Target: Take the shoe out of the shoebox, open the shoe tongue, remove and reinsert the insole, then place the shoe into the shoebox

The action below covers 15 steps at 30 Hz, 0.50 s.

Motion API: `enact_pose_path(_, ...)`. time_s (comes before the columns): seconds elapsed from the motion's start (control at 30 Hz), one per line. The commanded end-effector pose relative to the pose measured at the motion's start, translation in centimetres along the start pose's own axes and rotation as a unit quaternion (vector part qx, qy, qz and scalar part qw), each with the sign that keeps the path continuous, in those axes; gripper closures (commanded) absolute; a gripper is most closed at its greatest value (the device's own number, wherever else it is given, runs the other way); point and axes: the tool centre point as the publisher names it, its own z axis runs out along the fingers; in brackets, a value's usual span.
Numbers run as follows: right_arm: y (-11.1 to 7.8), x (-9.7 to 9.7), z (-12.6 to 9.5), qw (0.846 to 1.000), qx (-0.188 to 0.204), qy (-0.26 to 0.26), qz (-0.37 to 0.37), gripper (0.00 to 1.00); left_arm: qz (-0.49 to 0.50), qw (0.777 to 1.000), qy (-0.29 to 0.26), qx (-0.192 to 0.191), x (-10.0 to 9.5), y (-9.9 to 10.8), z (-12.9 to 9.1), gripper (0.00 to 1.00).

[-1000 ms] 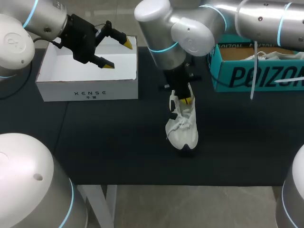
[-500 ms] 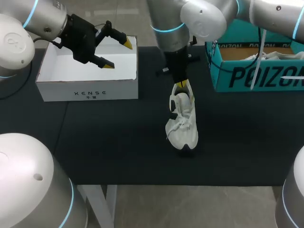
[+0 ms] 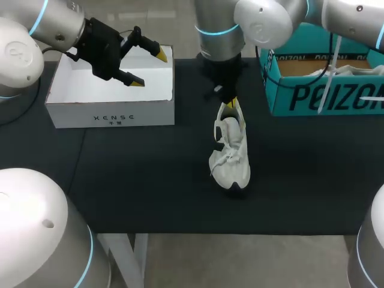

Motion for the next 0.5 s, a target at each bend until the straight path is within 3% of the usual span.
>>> enact_pose_path(0.03, 0.4, -0.1, 0.1, 0.999, -0.027, 0.017, -0.022, 1.0, 0.0, 1.0, 0.001, -0.001, 0.0, 0.0, 0.0, 0.0)
enact_pose_path(0.1, 1.2, -1.0, 0.0, 0.995, -0.063, 0.018, -0.074, 1.0, 0.0, 1.0, 0.001, -0.001, 0.0, 0.0, 0.0, 0.0)
enact_pose_path(0.27, 2.9, -3.6, 0.0, 0.988, -0.063, -0.022, -0.142, 0.99, 0.0, 1.0, 0.001, -0.001, 0.0, 0.0, 0.0, 0.0)
enact_pose_path(0.3, 3.1, -4.0, 0.2, 0.984, -0.072, -0.03, -0.158, 0.86, 0.0, 1.0, 0.001, -0.001, 0.0, 0.0, 0.0, 0.0)
enact_pose_path(0.33, 3.3, -4.4, 0.4, 0.982, -0.075, -0.041, -0.166, 0.8, 0.0, 1.0, 0.001, -0.001, 0.0, 0.0, 0.0, 0.0)
enact_pose_path(0.5, 3.9, -6.7, 1.3, 0.968, -0.086, -0.074, -0.224, 0.73, 0.0, 1.0, 0.001, -0.001, 0.0, 0.0, 0.0, 0.0)
